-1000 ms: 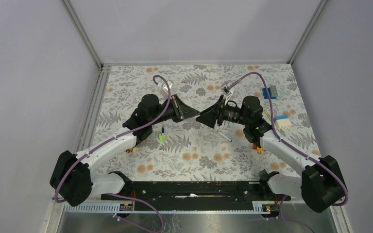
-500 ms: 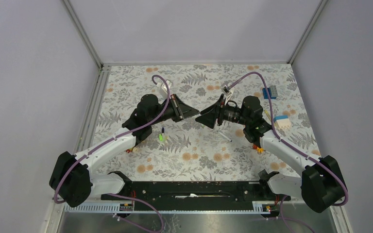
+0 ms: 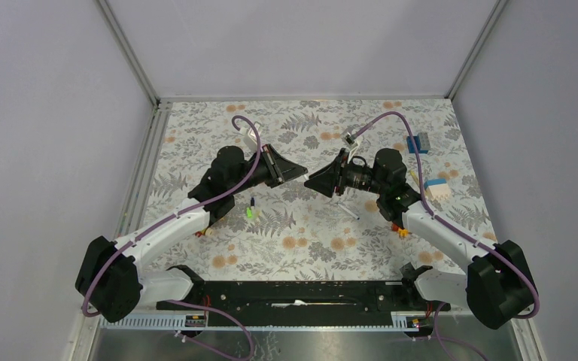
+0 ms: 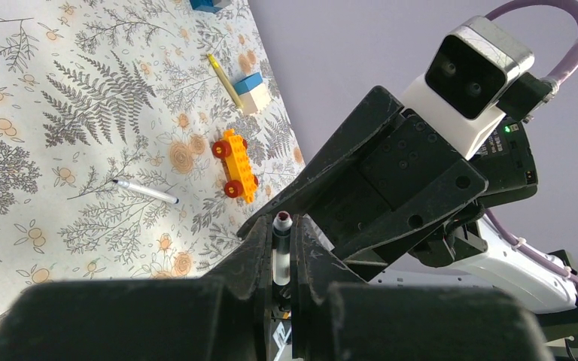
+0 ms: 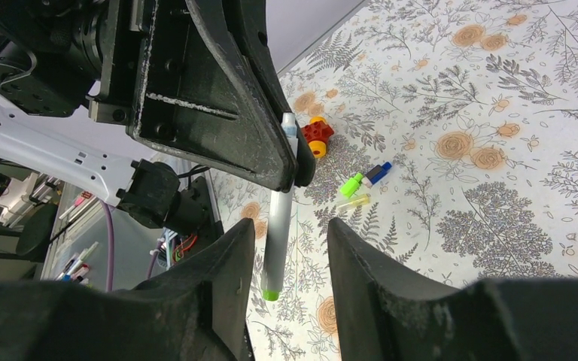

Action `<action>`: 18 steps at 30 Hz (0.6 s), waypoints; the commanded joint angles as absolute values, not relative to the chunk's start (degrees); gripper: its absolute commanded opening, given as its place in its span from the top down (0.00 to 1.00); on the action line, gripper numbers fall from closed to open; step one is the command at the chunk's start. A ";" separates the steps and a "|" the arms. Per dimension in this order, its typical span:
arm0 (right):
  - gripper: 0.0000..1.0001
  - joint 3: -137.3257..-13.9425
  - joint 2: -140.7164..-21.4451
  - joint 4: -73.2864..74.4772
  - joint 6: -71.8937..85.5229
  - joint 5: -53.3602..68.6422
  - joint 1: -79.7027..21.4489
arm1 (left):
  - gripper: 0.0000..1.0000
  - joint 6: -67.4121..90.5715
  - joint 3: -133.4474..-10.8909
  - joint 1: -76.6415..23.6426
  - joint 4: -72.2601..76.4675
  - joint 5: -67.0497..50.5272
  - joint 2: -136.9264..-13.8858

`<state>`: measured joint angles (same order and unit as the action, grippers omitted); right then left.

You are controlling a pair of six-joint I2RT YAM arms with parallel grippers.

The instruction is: Insert the pens into the pen caps

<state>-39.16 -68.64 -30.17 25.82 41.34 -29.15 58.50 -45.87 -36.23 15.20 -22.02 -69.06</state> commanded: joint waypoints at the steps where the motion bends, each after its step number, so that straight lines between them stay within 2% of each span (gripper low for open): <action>1: 0.55 -41.83 -68.73 -31.25 24.88 42.28 -29.74 | 1.00 58.45 -46.82 -36.30 20.11 -21.16 -68.04; 7: 0.61 -41.92 -69.08 -31.20 24.81 42.34 -29.95 | 1.00 58.78 -46.59 -36.30 20.63 -21.10 -68.12; 14: 0.62 -41.99 -69.26 -31.03 24.77 42.11 -30.11 | 1.00 58.97 -46.41 -36.30 20.40 -20.30 -68.03; 18: 0.68 -41.97 -69.17 -31.03 24.60 41.76 -30.23 | 1.00 58.97 -46.49 -36.30 20.30 -20.35 -68.18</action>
<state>-39.59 -69.28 -29.82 25.74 41.52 -29.63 58.57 -45.87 -36.23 16.38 -21.19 -69.06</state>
